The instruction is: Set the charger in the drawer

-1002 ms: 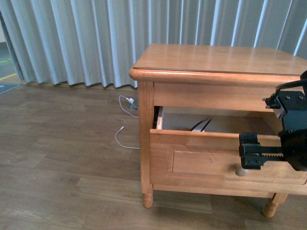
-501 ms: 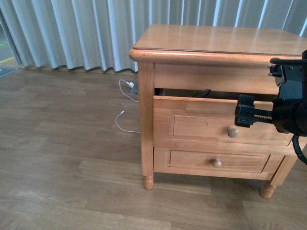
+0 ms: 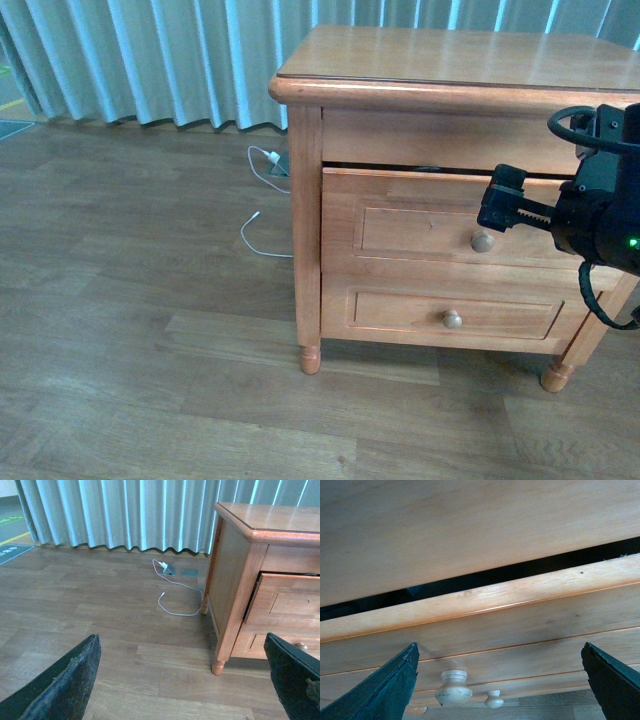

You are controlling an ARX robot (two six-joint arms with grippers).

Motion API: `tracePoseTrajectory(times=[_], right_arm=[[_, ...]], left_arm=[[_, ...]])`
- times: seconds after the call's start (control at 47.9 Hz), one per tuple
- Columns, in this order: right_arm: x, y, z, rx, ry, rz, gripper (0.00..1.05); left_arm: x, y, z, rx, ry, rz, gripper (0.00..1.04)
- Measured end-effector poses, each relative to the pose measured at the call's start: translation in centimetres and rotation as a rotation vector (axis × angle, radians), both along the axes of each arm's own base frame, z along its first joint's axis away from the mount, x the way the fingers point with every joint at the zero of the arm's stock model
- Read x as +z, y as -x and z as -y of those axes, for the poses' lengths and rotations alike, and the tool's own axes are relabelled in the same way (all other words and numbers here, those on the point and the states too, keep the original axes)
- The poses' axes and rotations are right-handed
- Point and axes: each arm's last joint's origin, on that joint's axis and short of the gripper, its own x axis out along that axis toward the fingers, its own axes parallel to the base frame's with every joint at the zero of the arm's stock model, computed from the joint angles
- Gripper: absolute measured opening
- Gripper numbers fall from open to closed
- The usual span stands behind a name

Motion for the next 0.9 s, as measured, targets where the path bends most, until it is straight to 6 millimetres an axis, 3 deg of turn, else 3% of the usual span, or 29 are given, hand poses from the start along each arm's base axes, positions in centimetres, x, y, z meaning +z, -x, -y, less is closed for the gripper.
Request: tracePoseTrajectory(times=[0.668, 0.814, 0.898], right_arm=[[-0.8, -1.5, 0.6, -0.068, -0.031, -0.01, 0.97], [-0.5, -0.7, 1.3, -0.064, -0.04, -0.003, 0.97], [0.7, 0.7, 2.0, -0.05, -0.046, 0.011, 0.97]], left_arm=[[0.0, 0.0, 0.0, 0.0, 0.0, 0.0, 0.99], [0.0, 0.0, 0.0, 0.0, 0.0, 0.0, 0.99], [0.0, 0.0, 0.0, 0.0, 0.0, 0.0, 0.99]])
